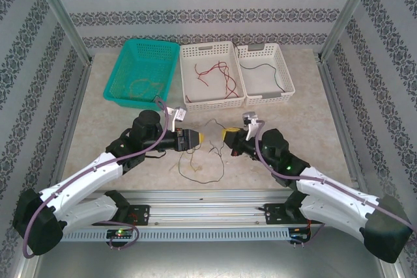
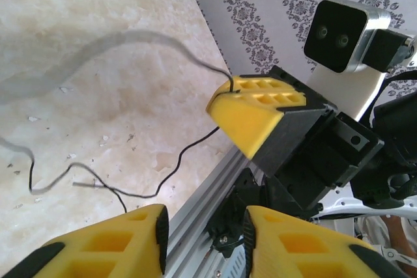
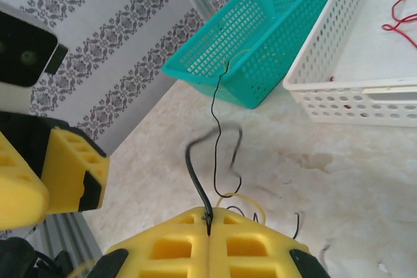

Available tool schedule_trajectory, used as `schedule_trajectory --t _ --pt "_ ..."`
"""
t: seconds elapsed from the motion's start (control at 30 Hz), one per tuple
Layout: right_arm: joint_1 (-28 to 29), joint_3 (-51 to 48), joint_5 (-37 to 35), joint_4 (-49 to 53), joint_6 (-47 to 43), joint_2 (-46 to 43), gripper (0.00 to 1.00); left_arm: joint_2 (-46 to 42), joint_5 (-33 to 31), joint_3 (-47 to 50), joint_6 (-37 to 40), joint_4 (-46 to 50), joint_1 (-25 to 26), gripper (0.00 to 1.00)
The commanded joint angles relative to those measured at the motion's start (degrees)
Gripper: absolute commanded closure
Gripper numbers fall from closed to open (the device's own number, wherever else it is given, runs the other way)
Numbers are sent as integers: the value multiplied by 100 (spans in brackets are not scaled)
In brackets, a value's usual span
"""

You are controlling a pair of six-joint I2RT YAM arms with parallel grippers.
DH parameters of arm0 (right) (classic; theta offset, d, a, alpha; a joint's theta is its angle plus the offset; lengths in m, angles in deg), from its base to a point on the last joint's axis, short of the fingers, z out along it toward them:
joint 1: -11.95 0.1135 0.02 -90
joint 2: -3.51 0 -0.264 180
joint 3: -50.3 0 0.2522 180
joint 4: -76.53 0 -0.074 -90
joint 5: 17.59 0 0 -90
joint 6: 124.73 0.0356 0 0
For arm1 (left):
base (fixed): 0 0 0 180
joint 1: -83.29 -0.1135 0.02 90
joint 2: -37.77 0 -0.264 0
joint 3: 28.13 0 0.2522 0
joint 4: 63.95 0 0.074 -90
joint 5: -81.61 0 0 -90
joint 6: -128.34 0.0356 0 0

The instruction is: Untangle the cables

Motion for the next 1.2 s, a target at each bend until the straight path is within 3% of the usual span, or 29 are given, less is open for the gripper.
schedule_trajectory --t 0.0,0.23,0.43,0.73,1.17 --pt "-73 -90 67 46 144 -87 100 -64 -40 76 116 18 -46 66" --pt "-327 41 -120 508 119 -298 100 21 -456 42 481 526 -47 62" --pt "-951 725 50 1562 -122 -708 100 178 -874 197 649 995 -43 61" --pt "-1659 1398 572 2155 -290 -798 100 -88 -1254 544 815 1503 -48 55" --pt "-1956 2824 1292 2751 -307 -297 100 -454 -757 1868 279 498 -47 48"
